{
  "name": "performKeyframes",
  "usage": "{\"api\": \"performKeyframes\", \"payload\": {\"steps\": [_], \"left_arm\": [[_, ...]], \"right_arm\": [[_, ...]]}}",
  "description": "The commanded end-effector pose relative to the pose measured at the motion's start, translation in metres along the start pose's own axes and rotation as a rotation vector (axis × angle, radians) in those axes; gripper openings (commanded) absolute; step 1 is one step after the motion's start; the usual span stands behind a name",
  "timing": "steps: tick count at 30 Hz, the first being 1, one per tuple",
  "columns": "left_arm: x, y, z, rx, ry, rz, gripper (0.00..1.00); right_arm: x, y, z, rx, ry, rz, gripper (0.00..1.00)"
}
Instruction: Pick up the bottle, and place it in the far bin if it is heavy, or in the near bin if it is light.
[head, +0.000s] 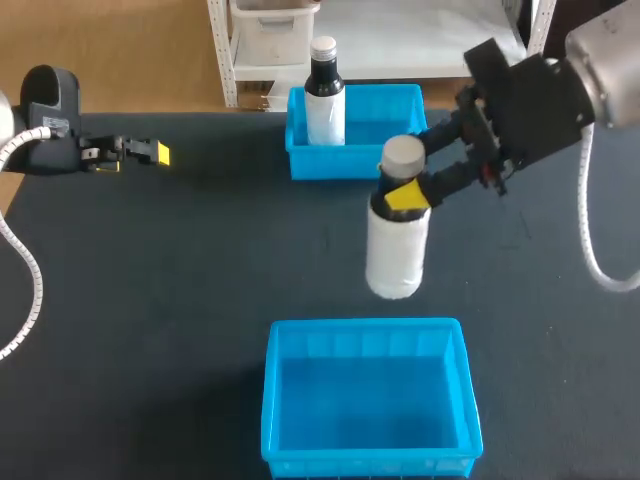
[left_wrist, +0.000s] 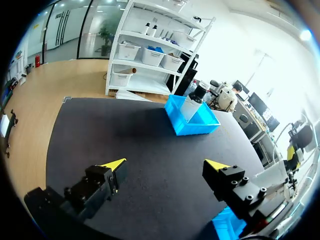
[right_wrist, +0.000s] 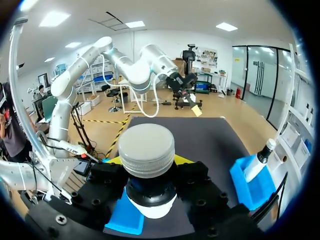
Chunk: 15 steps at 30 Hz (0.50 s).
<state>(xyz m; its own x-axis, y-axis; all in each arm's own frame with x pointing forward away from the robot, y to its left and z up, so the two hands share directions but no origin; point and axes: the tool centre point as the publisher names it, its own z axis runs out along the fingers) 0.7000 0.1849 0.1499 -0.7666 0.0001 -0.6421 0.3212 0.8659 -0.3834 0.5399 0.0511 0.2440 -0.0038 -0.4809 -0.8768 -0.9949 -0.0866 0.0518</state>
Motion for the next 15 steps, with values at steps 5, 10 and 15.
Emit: {"api": "performKeyframes", "payload": {"steps": [5,10,15], "left_arm": [[0.000,0.000,0.000,0.000,0.000,0.000,1.00],[0.000,0.000,0.000,0.000,0.000,0.000,1.00],[0.000,0.000,0.000,0.000,0.000,0.000,1.00]], "right_arm": [[-0.007,0.018,0.026,-0.039,-0.018,-0.034,0.25],[-0.009,0.026,0.040,-0.098,-0.020,-0.043,0.24],[-0.009,0.037,0.057,-0.167,-0.022,-0.045,0.24]]}}
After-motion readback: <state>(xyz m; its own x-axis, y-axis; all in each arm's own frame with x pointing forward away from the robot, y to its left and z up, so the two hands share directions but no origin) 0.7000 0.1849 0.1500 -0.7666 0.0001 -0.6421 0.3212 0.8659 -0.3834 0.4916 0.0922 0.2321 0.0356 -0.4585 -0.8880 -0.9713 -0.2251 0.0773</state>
